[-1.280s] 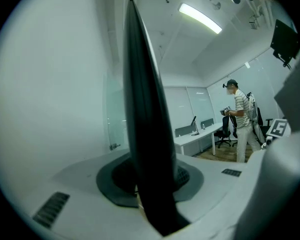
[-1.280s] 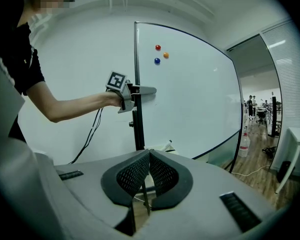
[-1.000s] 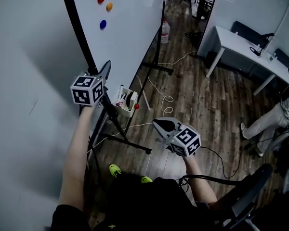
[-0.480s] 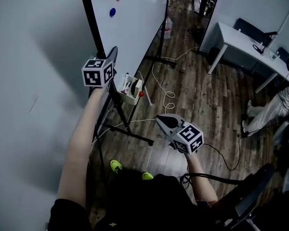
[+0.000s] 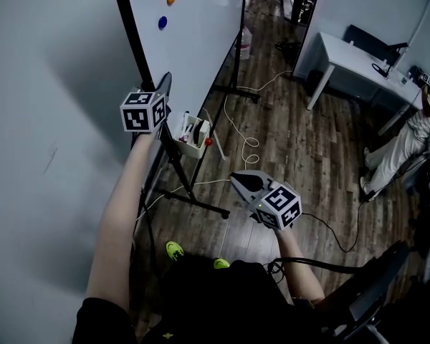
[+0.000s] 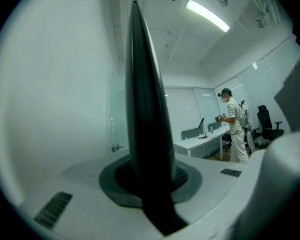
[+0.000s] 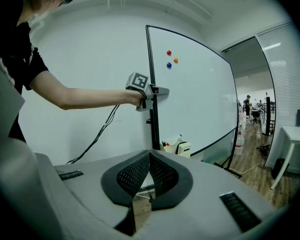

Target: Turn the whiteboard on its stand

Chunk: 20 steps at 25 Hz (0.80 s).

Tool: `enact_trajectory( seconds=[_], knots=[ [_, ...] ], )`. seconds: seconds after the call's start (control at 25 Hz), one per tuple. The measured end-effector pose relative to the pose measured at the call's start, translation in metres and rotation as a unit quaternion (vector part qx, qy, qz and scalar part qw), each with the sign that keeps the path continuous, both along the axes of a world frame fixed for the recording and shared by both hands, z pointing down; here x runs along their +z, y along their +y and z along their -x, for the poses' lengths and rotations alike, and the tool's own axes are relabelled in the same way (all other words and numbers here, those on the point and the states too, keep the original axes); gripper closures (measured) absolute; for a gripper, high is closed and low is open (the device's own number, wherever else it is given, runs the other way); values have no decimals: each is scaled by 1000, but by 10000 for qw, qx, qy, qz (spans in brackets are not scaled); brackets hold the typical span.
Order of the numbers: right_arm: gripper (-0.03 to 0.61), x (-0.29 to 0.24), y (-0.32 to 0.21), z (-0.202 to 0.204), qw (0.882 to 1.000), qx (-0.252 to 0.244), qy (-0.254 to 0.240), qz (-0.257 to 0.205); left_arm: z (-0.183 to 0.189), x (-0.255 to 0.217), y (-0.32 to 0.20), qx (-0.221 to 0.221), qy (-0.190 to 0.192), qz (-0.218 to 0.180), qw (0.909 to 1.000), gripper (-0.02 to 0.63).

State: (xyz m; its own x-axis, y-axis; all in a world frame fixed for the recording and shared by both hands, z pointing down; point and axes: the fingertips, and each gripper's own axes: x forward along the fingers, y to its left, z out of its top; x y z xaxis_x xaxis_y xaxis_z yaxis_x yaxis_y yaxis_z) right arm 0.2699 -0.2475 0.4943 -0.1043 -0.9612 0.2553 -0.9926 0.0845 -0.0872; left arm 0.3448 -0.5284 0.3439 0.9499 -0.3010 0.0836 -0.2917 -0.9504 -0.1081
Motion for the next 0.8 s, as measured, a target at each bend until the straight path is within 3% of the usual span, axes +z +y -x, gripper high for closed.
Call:
enact_trajectory(
  seconds=[0.8],
  knots=[
    [552,6,9,-7,10000,39,-8,-31,1,4,-2,44,-11,-16,10000,538]
  ],
)
